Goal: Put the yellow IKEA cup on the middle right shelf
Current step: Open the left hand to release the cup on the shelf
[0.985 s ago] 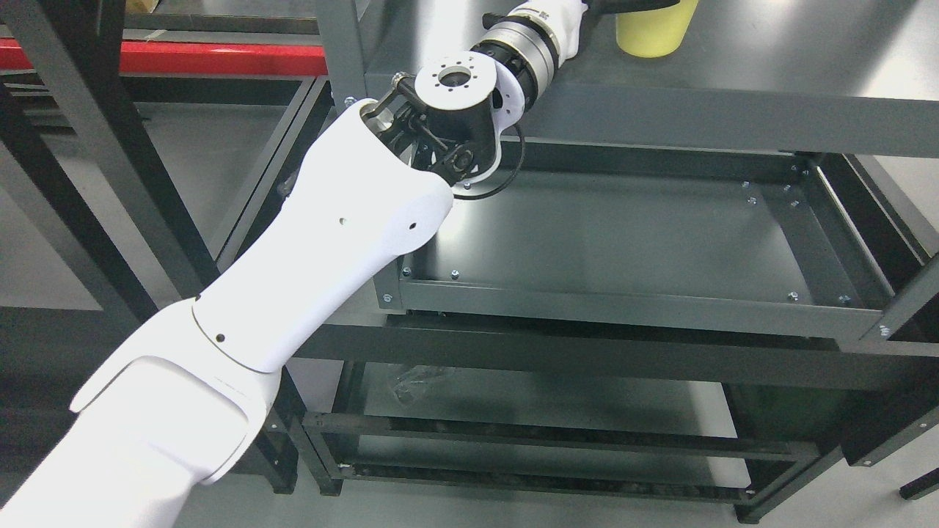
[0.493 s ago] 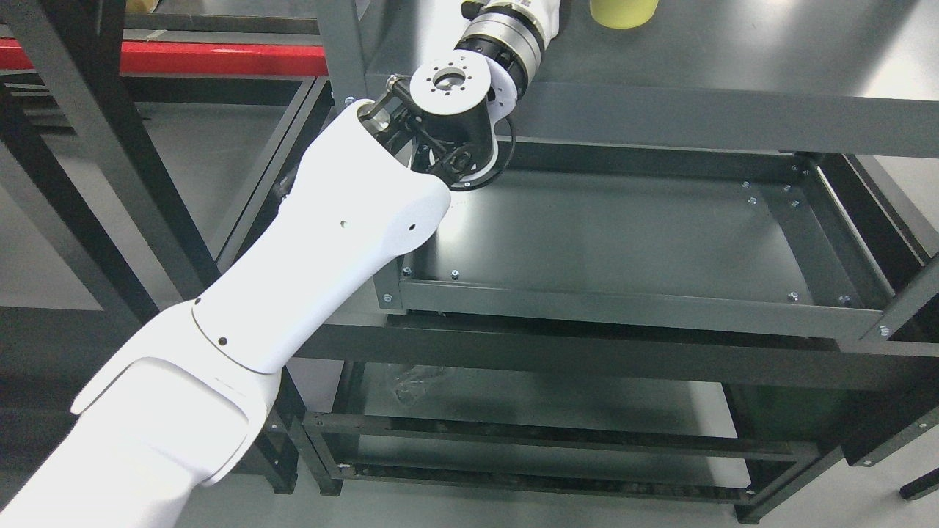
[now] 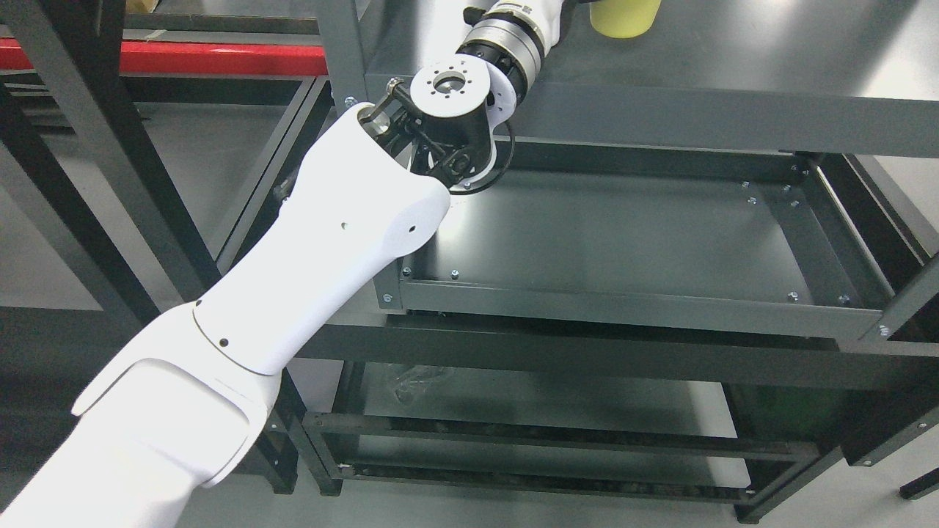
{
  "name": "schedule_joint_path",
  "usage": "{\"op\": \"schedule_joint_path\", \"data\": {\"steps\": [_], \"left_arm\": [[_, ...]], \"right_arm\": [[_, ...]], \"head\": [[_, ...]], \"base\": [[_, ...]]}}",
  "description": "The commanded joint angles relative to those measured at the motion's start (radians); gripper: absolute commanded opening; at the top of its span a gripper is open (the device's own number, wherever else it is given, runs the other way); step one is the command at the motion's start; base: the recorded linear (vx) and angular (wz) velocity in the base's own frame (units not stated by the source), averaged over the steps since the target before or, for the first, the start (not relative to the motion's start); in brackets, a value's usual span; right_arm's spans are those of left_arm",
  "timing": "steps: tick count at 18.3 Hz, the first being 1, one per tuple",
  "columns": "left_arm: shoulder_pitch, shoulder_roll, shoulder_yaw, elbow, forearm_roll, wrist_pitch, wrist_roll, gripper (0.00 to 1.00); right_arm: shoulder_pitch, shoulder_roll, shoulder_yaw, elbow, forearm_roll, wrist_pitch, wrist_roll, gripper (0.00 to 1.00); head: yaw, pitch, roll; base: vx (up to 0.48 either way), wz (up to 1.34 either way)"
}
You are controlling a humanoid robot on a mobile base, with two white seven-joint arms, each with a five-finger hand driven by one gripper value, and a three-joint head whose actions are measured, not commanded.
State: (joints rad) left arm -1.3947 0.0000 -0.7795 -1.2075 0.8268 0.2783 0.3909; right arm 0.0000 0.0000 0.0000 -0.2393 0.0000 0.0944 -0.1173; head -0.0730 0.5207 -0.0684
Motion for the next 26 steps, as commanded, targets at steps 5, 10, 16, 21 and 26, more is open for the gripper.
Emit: {"op": "schedule_joint_path", "data": {"steps": [5,10,16,21,26], "left_arm": [[0.022,0.017,0.009,0.009,-0.011,0.006,-0.009,0.99],[0.022,0.017,0.066,0.02,0.028,0.004,-0.009,0.99],[0.017,0.017,0.115,0.009,0.006,-0.022,-0.009,0.99],[0.013,0.017,0.149,0.0,-0.044,-0.057,-0.009,0.99],[0.011,0.017,0.19,-0.044,-0.063,-0.06,-0.009,0.99]], "right_arm": [[0.014,-0.017,0.017,0.0,-0.025,-0.001,0.001,0.99],[0.014,-0.017,0.017,0.0,-0.025,-0.001,0.001,0.99],[0.014,-0.017,0.017,0.0,-0.025,-0.001,0.001,0.99],[0.014,-0.017,0.017,0.0,-0.025,-0.001,0.001,0.99],[0.014,-0.017,0.017,0.0,-0.025,-0.001,0.001,0.99]], "head": [[0.0,0.0,0.0],[0.0,0.0,0.0],[0.0,0.0,0.0],[0.0,0.0,0.0],[0.0,0.0,0.0]], "base": [[0.0,0.0],[0.0,0.0],[-0.004,0.0],[-0.027,-0.01],[-0.07,-0.06]]}}
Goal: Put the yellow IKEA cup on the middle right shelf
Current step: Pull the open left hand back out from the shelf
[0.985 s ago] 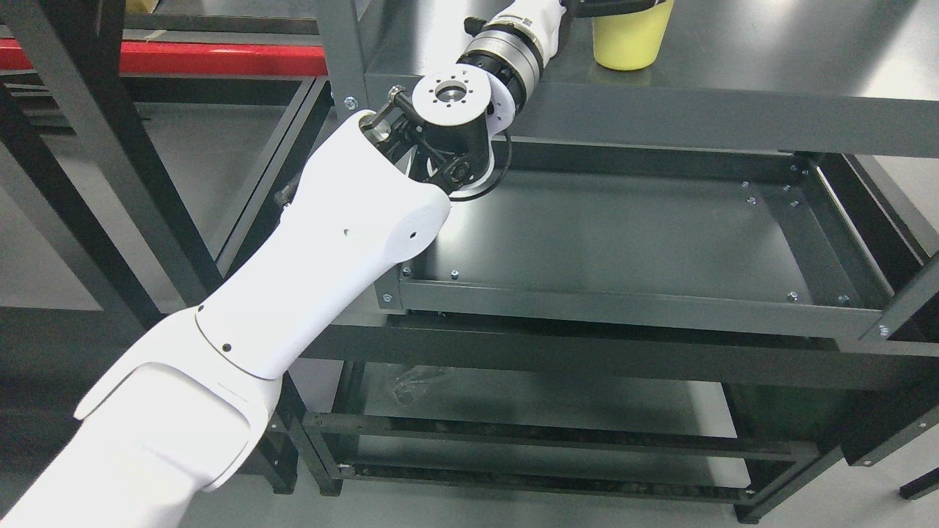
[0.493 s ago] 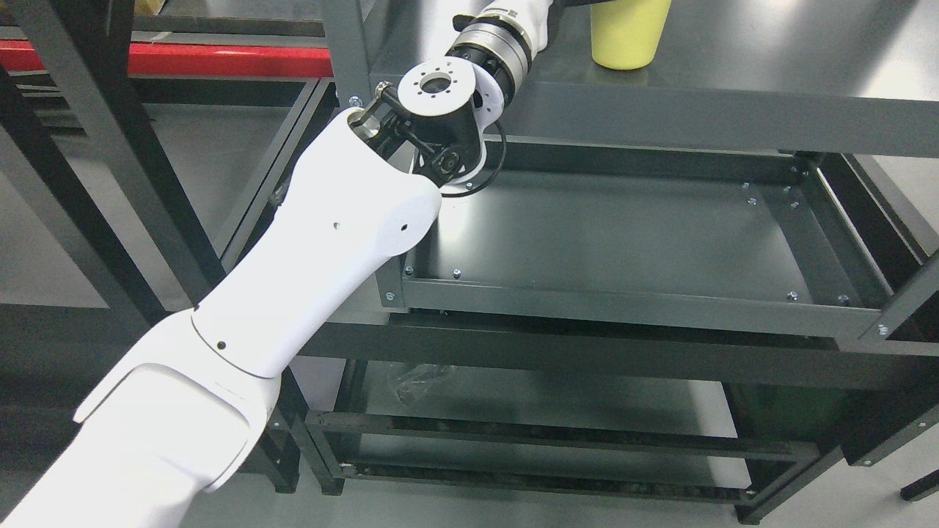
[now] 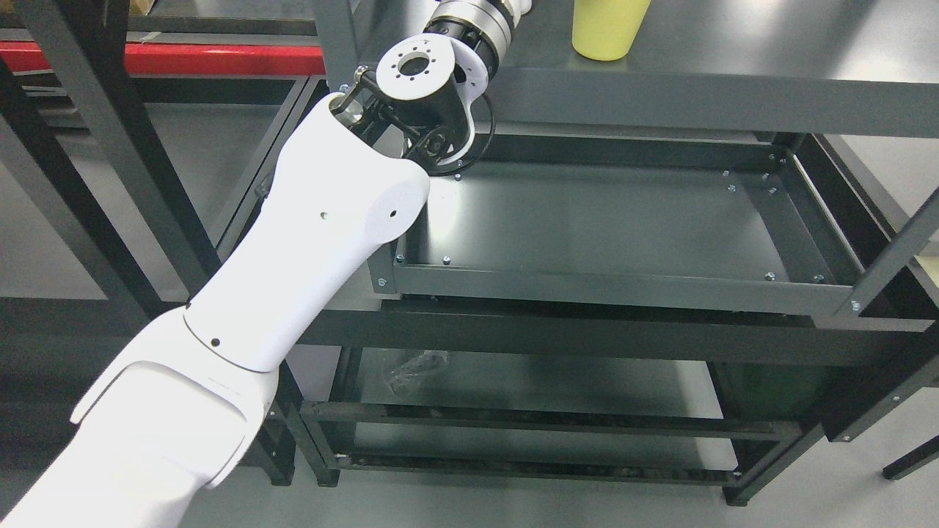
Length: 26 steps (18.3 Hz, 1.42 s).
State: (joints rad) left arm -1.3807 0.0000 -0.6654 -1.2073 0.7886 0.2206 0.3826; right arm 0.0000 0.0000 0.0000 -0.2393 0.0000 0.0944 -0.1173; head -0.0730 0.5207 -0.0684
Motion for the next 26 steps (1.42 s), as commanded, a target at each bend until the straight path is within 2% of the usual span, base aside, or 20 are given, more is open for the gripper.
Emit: {"op": "schedule_joint_path", "data": {"steps": [1,8,12,15,19,20,23,26], "left_arm": [[-0.003,0.017,0.085,-0.057,-0.025,-0.003,-0.001,0.99],[0.02,0.017,0.112,-0.168,-0.022,0.005,-0.001,0.99],[0.078,0.017,0.078,-0.256,-0.02,0.0,-0.014,0.99],[0.172,0.017,0.01,-0.276,-0.052,-0.004,-0.213,0.99],[0.294,0.017,-0.019,-0.264,-0.305,-0.004,-0.599,0.99],[0.317,0.017,-0.022,-0.252,-0.348,-0.004,-0.649,0.99],[0.412,0.017,0.015,-0.126,-0.417,-0.006,-0.656,0.99],[0.54,0.017,0.157,-0.109,-0.436,-0.006,-0.608,0.99]], "right_arm": [[0.014,-0.017,0.017,0.0,-0.025,-0.001,0.001,0.99],[0.014,-0.017,0.017,0.0,-0.025,-0.001,0.001,0.99],[0.014,-0.017,0.017,0.0,-0.025,-0.001,0.001,0.99],[0.014,-0.017,0.017,0.0,-0.025,-0.001,0.001,0.99],[0.014,-0.017,0.017,0.0,-0.025,-0.001,0.001,0.99],[0.014,-0.017,0.017,0.0,-0.025,-0.001,0.001,0.99],[0.014,-0.017,0.017,0.0,-0.025,-0.001,0.001,0.99],[0.014,-0.017,0.017,0.0,-0.025,-0.001,0.001,0.99]], "head": [[0.0,0.0,0.0],[0.0,0.0,0.0],[0.0,0.0,0.0],[0.0,0.0,0.0],[0.0,0.0,0.0],[0.0,0.0,0.0],[0.0,0.0,0.0],[0.0,0.0,0.0]], "base": [[-0.151,-0.01],[-0.196,0.16],[-0.254,0.07],[-0.216,-0.17],[-0.189,-0.11],[-0.178,-0.08],[-0.133,-0.04],[-0.067,0.03]]}}
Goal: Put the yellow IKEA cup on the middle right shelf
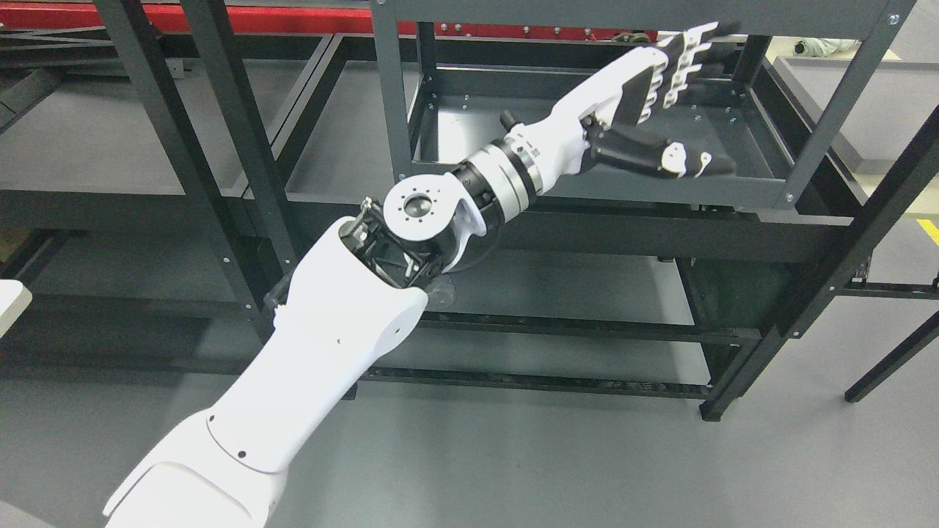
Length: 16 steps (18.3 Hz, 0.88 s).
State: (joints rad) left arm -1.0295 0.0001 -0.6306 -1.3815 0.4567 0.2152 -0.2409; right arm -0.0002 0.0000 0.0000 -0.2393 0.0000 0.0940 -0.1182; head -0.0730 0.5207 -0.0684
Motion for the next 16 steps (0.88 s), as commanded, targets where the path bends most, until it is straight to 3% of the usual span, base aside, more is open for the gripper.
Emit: {"op": "schedule_joint_path", "data": {"steps": [1,4,6,8,16], "left_arm": [[0.219,0.017,0.17,0.065,-0.124,0.0,0.018,0.99],[0.35,0.017,0.355,0.062,-0.258,-0.022,0.05,0.99],[0.419,0.017,0.419,0.055,-0.299,-0.043,0.202,0.99],[0.527,0.017,0.428,-0.002,-0.3,-0.06,0.29,0.99],[0.719,0.017,0.463,-0.189,-0.313,-0.161,0.288,0.99]], "right_arm": [[0.014,-0.017,0.017,0.0,-0.025,0.0,0.002,0.99],[0.014,-0.017,0.017,0.0,-0.025,0.0,0.002,0.99],[0.014,-0.017,0.017,0.0,-0.025,0.0,0.002,1.0],[0.014,-0.017,0.017,0.0,-0.025,0.0,0.002,0.99],[0.014,-0.017,0.017,0.0,-0.025,0.0,0.002,0.99]], "head": [[0.0,0.0,0.0],[0.0,0.0,0.0],[0.0,0.0,0.0],[0.0,0.0,0.0],[0.0,0.0,0.0]], "base": [[0.008,0.02],[0.022,0.0],[0.024,-0.01],[0.014,0.0],[0.006,0.0]]}}
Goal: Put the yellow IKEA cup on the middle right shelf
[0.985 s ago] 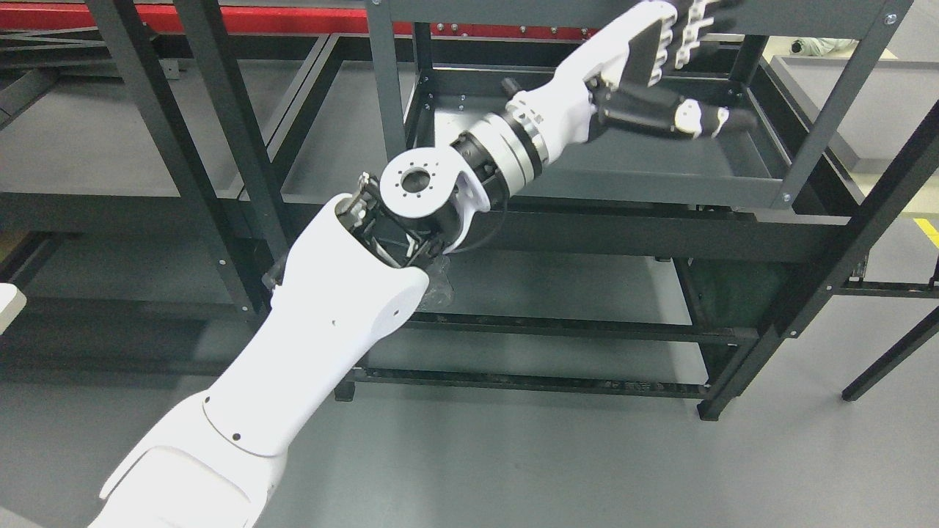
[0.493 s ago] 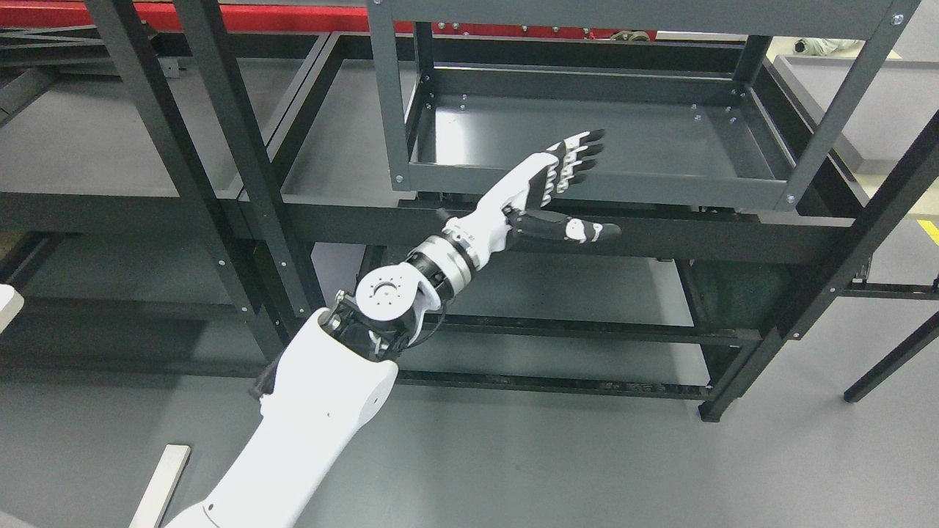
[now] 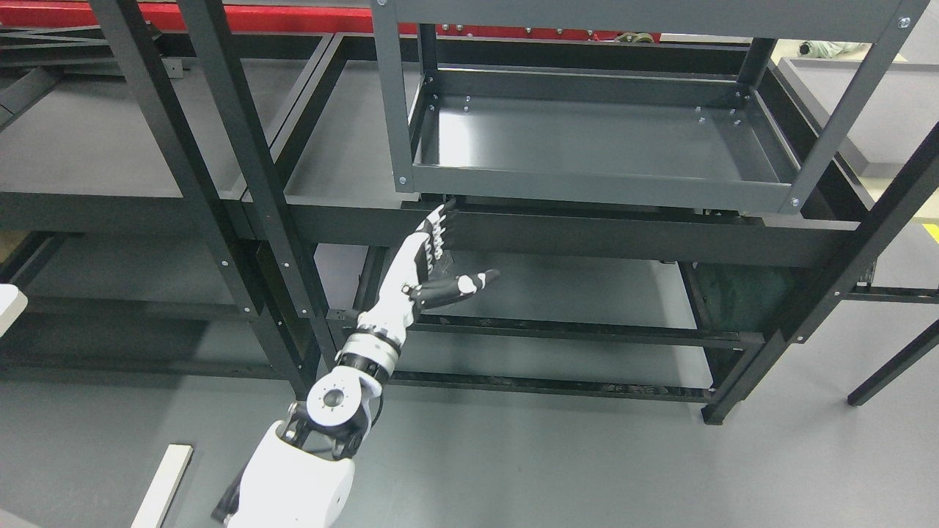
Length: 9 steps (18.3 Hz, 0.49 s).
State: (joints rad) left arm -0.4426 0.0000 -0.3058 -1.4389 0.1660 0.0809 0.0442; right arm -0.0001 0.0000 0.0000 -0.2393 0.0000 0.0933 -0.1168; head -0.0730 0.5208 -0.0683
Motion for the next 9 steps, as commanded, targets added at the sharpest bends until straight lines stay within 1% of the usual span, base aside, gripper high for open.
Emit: {"op": "schedule_joint_path", "data": {"steps": [1,2,3,6,9], "left_arm": [[0.152,0.017,0.151,-0.138,-0.022,-0.071,0.0,0.99],[0.181,0.017,0.151,-0.15,-0.022,-0.145,-0.004,0.99],[0.211,0.017,0.152,-0.181,-0.022,-0.167,-0.006,0.99],[0.283,0.017,0.154,-0.206,-0.022,-0.167,-0.004,0.99],[0.297,0.017,0.197,-0.207,-0.022,-0.168,-0.004,0.99]], "right_arm": [[0.014,-0.017,0.017,0.0,-0.025,0.0,0.0,0.99],[0.014,-0.017,0.017,0.0,-0.025,0.0,0.0,0.99],[0.014,-0.017,0.017,0.0,-0.025,0.0,0.0,0.99],[0.014,-0.017,0.017,0.0,-0.025,0.0,0.0,0.99],[0.014,-0.017,0.017,0.0,-0.025,0.0,0.0,0.99]], "head": [[0.0,0.0,0.0],[0.0,0.0,0.0],[0.0,0.0,0.0],[0.0,0.0,0.0],[0.0,0.0,0.0]], "base": [[0.0,0.0],[0.0,0.0],[0.0,0.0],[0.01,0.0],[0.0,0.0]]}}
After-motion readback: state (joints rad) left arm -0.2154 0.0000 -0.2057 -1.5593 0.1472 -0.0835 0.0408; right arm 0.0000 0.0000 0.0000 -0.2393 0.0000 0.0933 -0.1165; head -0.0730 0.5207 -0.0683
